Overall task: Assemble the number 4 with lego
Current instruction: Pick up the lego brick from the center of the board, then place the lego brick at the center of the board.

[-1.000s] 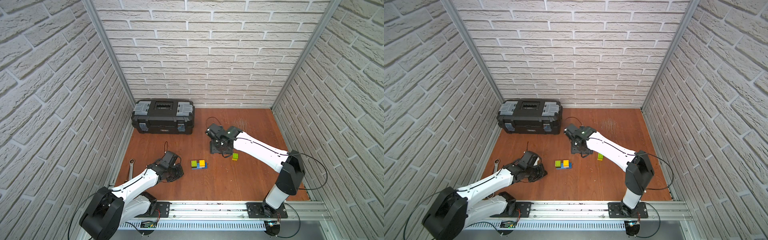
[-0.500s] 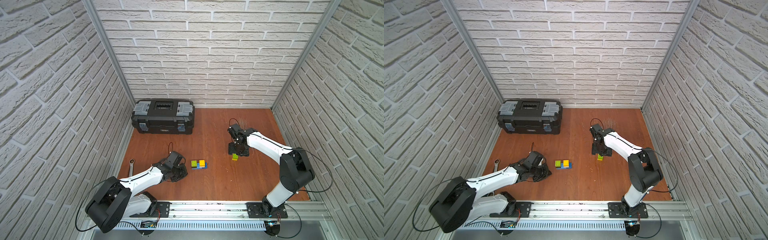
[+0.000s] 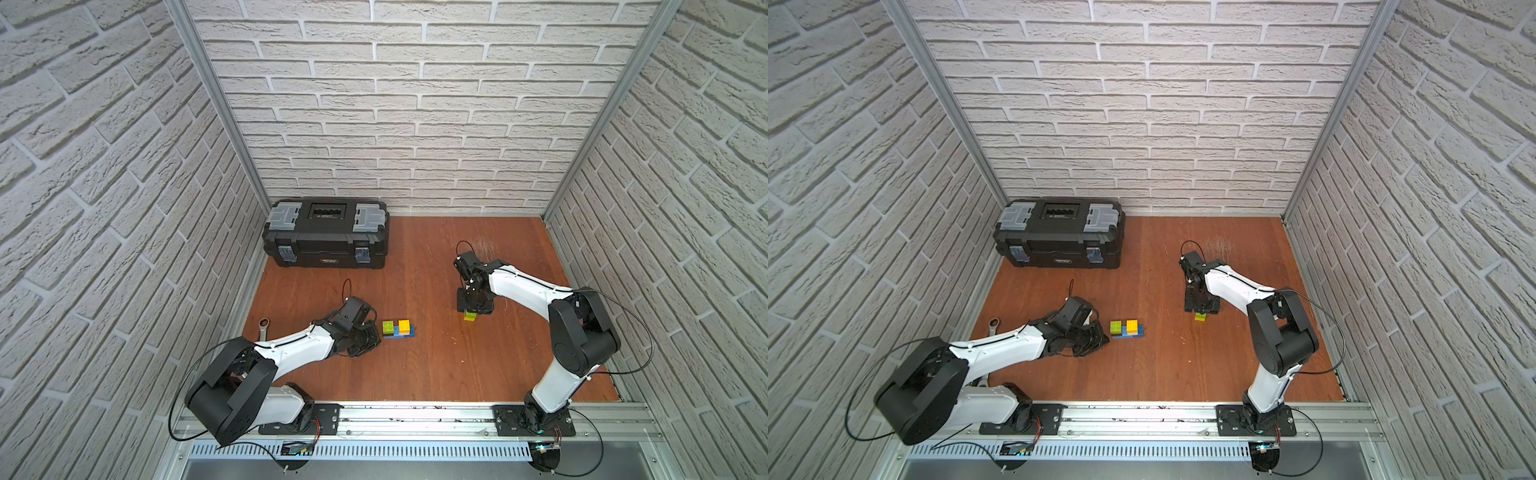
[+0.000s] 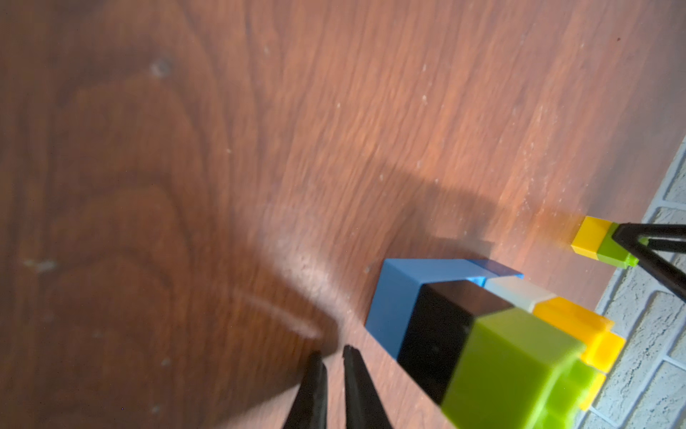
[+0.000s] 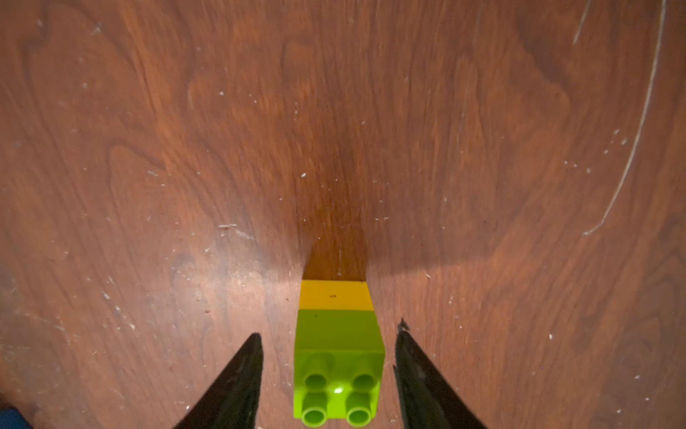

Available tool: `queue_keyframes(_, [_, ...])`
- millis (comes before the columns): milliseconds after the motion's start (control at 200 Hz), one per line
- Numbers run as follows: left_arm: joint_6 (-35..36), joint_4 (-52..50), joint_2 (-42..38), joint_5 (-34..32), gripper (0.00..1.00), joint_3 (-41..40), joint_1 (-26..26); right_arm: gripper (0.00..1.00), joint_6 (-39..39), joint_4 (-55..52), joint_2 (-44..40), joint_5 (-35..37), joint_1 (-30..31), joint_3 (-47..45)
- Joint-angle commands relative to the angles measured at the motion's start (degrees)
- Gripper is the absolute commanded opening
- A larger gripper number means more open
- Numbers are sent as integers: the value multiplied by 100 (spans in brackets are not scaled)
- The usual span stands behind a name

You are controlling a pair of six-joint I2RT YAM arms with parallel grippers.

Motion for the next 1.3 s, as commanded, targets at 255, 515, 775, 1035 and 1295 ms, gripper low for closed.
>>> queue_keyframes(255, [22,47,281,-63,14,191,-56,32,-16,-93,-80,158,59,-160])
queue_keyframes(515, [174,-22,525,-65,14,422,-57,13,304,-517,-283,498,987,17])
queue_keyframes(775, [358,-38,941,-138,14,746,10,11,730,-446,-316,274,1996,270])
queue_keyframes(1035, [614,23,1584,-79,13,1390,50,9,959,-347,91,335,2429,354])
queue_keyframes(1295, [772,63,1955,-23,12,1716,120,12,1106,-83,157,182,2519,80])
